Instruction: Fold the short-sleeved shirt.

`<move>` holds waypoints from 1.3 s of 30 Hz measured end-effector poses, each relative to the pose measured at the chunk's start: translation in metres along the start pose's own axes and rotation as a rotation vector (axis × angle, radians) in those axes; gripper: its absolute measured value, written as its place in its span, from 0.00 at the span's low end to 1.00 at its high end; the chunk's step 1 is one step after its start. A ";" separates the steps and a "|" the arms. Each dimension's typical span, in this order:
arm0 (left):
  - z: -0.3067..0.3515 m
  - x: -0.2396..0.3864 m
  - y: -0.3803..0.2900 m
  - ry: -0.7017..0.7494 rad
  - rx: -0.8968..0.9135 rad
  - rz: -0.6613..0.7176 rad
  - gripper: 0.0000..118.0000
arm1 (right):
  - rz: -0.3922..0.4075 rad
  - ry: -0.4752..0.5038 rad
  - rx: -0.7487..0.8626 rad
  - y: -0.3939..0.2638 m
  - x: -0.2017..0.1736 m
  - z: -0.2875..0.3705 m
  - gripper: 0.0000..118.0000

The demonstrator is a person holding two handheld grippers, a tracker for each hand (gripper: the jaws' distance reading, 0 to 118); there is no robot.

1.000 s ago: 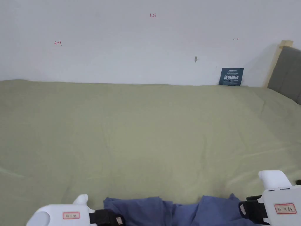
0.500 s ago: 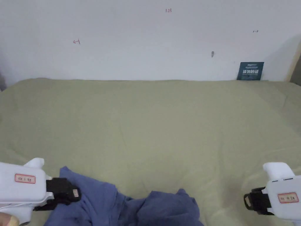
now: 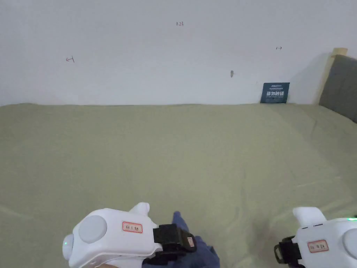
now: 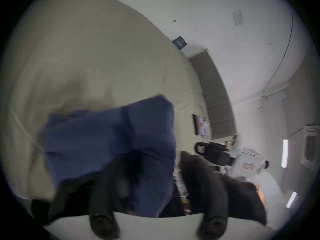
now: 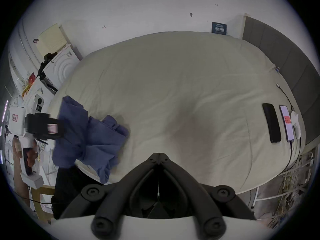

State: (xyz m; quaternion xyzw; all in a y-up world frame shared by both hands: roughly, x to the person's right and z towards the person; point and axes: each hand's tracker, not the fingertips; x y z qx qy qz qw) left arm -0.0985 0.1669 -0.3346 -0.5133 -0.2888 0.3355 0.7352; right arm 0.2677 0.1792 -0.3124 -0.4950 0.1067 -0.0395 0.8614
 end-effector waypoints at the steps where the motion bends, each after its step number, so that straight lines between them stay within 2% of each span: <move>1: 0.000 -0.002 -0.001 -0.059 -0.014 0.004 0.66 | -0.002 0.000 -0.004 0.000 0.001 -0.002 0.00; 2: 0.002 -0.002 -0.002 -0.109 -0.024 -0.006 0.76 | -0.004 0.000 -0.006 -0.001 0.002 -0.003 0.00; 3: 0.006 -0.002 -0.005 -0.139 -0.011 -0.030 0.76 | -0.007 0.001 -0.007 -0.002 0.002 -0.004 0.00; 5: 0.011 -0.006 -0.006 -0.153 0.025 -0.100 0.74 | -0.014 0.002 -0.009 -0.002 0.003 -0.005 0.00; 6: 0.011 -0.008 -0.006 -0.131 0.040 -0.119 0.69 | -0.016 0.001 -0.010 -0.003 0.003 -0.005 0.00; 7: 0.008 -0.008 -0.010 -0.099 0.055 -0.127 0.52 | -0.015 0.000 -0.010 -0.003 0.002 -0.005 0.00; 9: -0.003 -0.015 -0.011 -0.090 0.055 -0.098 0.01 | -0.011 0.000 -0.009 -0.004 0.002 -0.005 0.00; 11: -0.025 -0.023 -0.018 -0.102 0.069 -0.056 0.00 | -0.012 0.004 -0.009 -0.005 0.001 -0.006 0.00; 13: -0.049 -0.033 -0.026 -0.174 0.011 -0.020 0.00 | -0.011 0.004 -0.008 -0.006 -0.002 -0.007 0.00; 17: -0.110 -0.061 -0.050 0.018 -0.057 0.030 0.00 | 0.010 -0.003 -0.008 -0.007 -0.010 -0.005 0.00; 18: -0.118 -0.069 -0.055 0.001 -0.060 0.084 0.00 | 0.018 -0.005 -0.005 -0.007 -0.011 -0.004 0.00; 19: -0.119 -0.075 -0.061 -0.094 -0.011 0.106 0.00 | 0.022 -0.006 -0.004 -0.006 -0.013 -0.004 0.00; 20: -0.115 -0.070 -0.062 -0.116 0.049 0.103 0.00 | 0.023 -0.006 -0.004 -0.006 -0.014 -0.004 0.00; 22: -0.111 -0.062 -0.056 -0.070 0.015 0.088 0.00 | 0.022 -0.003 -0.008 -0.004 -0.016 -0.008 0.00; 27: -0.052 -0.041 -0.047 -0.138 0.049 -0.010 0.00 | 0.028 -0.005 -0.032 -0.003 -0.030 -0.019 0.00; 31: 0.024 -0.039 -0.025 -0.035 0.138 -0.079 0.00 | 0.054 0.022 -0.023 0.003 -0.057 -0.015 0.00; 33: 0.060 -0.051 -0.017 0.042 0.211 -0.112 0.00 | 0.062 0.065 -0.003 0.009 -0.074 -0.010 0.00; 36: 0.104 -0.076 -0.009 0.141 0.281 -0.084 0.00 | 0.077 0.158 0.008 0.018 -0.102 -0.013 0.00; 39: 0.131 -0.096 -0.014 0.167 0.325 -0.030 0.00 | 0.088 0.181 -0.057 0.027 -0.128 -0.043 0.00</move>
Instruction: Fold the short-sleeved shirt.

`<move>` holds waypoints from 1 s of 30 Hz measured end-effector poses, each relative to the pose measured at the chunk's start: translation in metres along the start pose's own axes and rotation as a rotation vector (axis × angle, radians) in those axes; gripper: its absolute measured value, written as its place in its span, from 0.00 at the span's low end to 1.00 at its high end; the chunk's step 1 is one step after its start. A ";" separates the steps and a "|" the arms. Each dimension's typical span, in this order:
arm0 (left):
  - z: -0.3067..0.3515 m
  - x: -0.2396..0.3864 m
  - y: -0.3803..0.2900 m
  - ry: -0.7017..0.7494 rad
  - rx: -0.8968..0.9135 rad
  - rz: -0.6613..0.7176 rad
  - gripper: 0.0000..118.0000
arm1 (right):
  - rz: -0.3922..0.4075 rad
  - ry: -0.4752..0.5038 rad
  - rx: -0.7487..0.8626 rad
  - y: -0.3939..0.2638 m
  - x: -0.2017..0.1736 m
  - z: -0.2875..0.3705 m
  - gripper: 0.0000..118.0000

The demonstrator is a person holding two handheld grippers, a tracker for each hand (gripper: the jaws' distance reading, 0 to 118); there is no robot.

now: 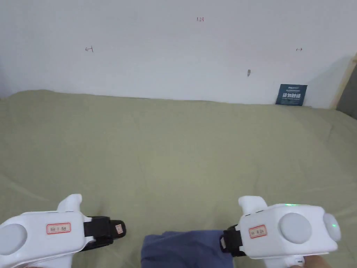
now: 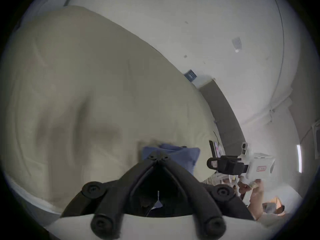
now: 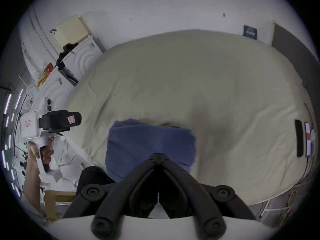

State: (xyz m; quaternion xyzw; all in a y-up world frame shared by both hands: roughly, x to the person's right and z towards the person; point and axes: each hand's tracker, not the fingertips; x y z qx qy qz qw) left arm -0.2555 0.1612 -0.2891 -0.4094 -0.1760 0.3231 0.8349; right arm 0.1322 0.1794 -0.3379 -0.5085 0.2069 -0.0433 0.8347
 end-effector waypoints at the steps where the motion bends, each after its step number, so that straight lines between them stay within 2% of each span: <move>1: 0.005 -0.006 -0.001 0.012 0.009 0.018 0.00 | -0.013 0.007 -0.037 0.002 -0.005 -0.014 0.00; 3: 0.011 -0.017 -0.006 0.000 0.011 0.047 0.00 | -0.021 0.019 -0.103 0.002 -0.008 -0.045 0.00; 6: 0.009 -0.021 -0.016 -0.011 -0.014 0.066 0.00 | -0.050 -0.055 -0.200 -0.013 -0.002 -0.086 0.00; 7: 0.007 -0.022 -0.018 -0.011 -0.033 0.063 0.00 | -0.060 -0.077 -0.192 -0.021 0.001 -0.094 0.00; 9: 0.000 -0.031 -0.021 -0.030 -0.079 0.042 0.00 | -0.093 -0.018 -0.111 -0.026 0.007 -0.089 0.00; 10: -0.005 -0.032 -0.021 -0.062 -0.105 0.012 0.07 | -0.087 -0.024 -0.132 -0.024 0.007 -0.084 0.00; 11: -0.011 -0.032 -0.020 -0.090 -0.135 0.012 0.26 | -0.085 -0.020 -0.135 -0.023 0.008 -0.082 0.00; 13: -0.028 -0.033 -0.017 -0.080 -0.163 0.019 0.91 | -0.072 -0.015 -0.144 -0.021 0.010 -0.083 0.00; 14: -0.039 -0.032 -0.018 -0.093 -0.184 0.035 0.99 | -0.077 -0.013 -0.146 -0.021 0.010 -0.084 0.00; 19: -0.077 -0.043 -0.025 -0.192 -0.280 0.086 0.98 | -0.080 -0.007 -0.141 -0.023 0.010 -0.082 0.00; 22: -0.103 -0.043 -0.032 -0.138 -0.369 0.076 0.99 | -0.088 0.006 -0.137 -0.023 0.013 -0.082 0.00; 25: -0.107 -0.038 -0.040 -0.261 -0.252 0.010 1.00 | -0.093 0.013 -0.132 -0.024 0.013 -0.081 0.00; 27: -0.119 -0.036 -0.043 -0.258 -0.295 0.038 0.99 | -0.093 0.016 -0.128 -0.024 0.014 -0.080 0.00; 29: -0.121 -0.025 -0.045 -0.286 -0.326 0.024 0.96 | -0.105 0.023 -0.120 -0.025 0.015 -0.078 0.00; 30: -0.123 -0.021 -0.046 -0.281 -0.334 0.015 0.91 | -0.117 0.027 -0.117 -0.025 0.016 -0.078 0.00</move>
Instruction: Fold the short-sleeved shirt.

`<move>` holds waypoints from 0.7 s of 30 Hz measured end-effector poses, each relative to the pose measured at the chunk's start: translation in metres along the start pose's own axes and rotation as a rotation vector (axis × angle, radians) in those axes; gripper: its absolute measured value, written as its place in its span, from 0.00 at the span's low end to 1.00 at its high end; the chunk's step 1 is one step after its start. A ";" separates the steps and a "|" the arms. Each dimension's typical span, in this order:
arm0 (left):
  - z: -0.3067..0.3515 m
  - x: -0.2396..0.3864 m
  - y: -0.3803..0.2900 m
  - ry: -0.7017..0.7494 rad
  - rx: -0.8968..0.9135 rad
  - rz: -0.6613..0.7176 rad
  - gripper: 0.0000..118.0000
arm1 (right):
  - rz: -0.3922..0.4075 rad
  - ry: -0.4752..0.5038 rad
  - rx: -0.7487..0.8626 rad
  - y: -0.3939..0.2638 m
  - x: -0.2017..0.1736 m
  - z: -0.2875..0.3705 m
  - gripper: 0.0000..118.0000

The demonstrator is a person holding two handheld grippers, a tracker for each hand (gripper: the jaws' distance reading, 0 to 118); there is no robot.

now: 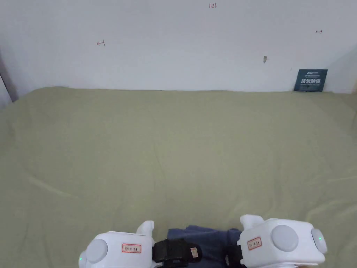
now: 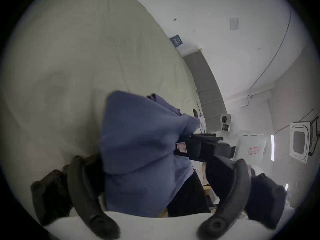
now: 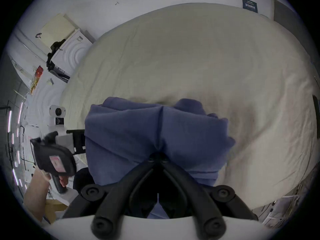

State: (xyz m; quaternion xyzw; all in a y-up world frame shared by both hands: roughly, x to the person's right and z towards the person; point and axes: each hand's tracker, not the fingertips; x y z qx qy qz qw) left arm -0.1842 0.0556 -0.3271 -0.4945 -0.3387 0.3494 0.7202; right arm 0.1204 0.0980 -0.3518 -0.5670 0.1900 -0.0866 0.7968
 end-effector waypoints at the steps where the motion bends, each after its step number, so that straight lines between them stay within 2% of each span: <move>1: -0.004 0.005 -0.001 0.011 -0.013 -0.011 0.82 | -0.007 0.003 0.002 0.000 0.000 0.000 0.00; 2: -0.007 0.009 0.000 0.073 -0.018 -0.027 0.55 | -0.005 0.002 0.005 -0.001 0.000 0.000 0.00; 3: -0.009 0.013 0.000 0.130 -0.015 -0.048 0.22 | -0.003 0.001 0.007 -0.001 0.000 -0.001 0.00; 4: -0.011 0.015 -0.001 0.213 0.003 -0.079 0.19 | 0.002 -0.002 0.011 -0.002 -0.001 0.000 0.00; 6: -0.009 0.012 -0.001 0.154 0.006 0.005 0.19 | 0.001 0.007 0.017 -0.003 -0.004 0.001 0.00; 10: 0.002 0.020 0.003 0.159 -0.001 -0.032 0.19 | 0.005 -0.003 0.033 -0.004 -0.013 0.007 0.00; 12: 0.018 0.026 0.008 0.153 0.009 -0.051 0.19 | -0.004 0.031 0.056 -0.003 -0.020 0.015 0.00; 17: 0.101 0.012 0.034 0.201 0.092 -0.087 0.19 | 0.044 0.095 0.136 0.007 -0.050 0.037 0.00; 19: 0.143 -0.005 0.045 0.234 0.112 -0.062 0.19 | 0.104 0.077 0.159 0.012 -0.063 0.041 0.00; 21: 0.185 -0.018 0.051 0.271 0.134 -0.091 0.19 | 0.129 0.059 0.154 0.018 -0.076 0.039 0.00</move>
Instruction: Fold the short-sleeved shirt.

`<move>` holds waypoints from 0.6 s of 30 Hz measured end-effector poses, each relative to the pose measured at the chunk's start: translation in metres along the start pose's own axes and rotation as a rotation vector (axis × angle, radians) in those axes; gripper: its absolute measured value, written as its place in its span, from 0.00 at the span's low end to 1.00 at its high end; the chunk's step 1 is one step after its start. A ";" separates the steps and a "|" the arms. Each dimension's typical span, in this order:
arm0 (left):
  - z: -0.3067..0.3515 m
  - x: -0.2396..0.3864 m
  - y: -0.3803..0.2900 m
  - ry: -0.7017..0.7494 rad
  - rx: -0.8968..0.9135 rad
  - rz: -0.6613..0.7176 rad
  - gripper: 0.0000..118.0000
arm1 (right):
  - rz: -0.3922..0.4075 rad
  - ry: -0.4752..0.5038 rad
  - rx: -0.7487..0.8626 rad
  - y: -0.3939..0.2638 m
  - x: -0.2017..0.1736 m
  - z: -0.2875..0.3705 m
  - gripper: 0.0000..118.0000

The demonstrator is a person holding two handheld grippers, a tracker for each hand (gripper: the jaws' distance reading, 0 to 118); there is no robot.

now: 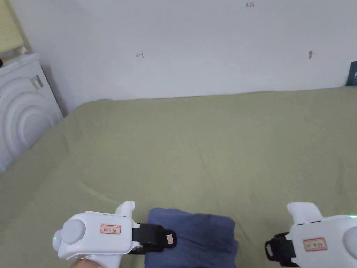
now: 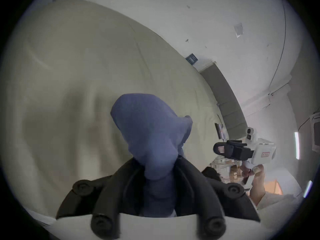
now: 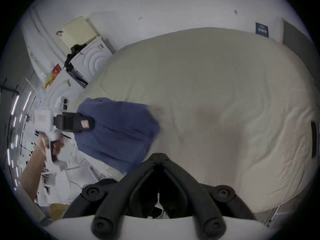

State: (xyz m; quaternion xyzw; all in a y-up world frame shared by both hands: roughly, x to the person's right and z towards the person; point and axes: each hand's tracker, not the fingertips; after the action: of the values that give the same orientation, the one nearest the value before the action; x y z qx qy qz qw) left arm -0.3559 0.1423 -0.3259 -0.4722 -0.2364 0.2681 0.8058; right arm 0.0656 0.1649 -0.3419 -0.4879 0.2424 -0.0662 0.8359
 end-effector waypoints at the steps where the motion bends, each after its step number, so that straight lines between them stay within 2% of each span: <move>1: 0.019 -0.016 0.006 0.029 0.012 -0.011 0.19 | 0.006 0.001 -0.001 0.003 -0.005 -0.003 0.00; 6: 0.097 -0.092 0.035 0.149 0.007 0.019 0.19 | 0.003 -0.003 -0.026 0.011 -0.021 -0.034 0.00; 11: 0.160 -0.165 0.053 0.276 0.034 0.132 0.19 | 0.005 -0.033 -0.084 0.015 -0.035 -0.070 0.00; 16: 0.186 -0.213 0.051 0.293 0.033 0.197 0.19 | 0.047 -0.111 -0.122 0.023 -0.066 -0.101 0.00; 17: 0.186 -0.217 0.048 0.289 0.030 0.195 0.19 | 0.068 -0.153 -0.125 0.026 -0.079 -0.107 0.00; 18: 0.187 -0.222 0.044 0.271 0.030 0.200 0.19 | 0.070 -0.144 -0.119 0.028 -0.092 -0.113 0.00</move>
State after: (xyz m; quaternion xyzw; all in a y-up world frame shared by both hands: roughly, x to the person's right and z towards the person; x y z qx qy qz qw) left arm -0.6485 0.1338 -0.3111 -0.5130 -0.0733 0.2841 0.8067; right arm -0.0716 0.1234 -0.3802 -0.5315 0.2020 0.0129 0.8225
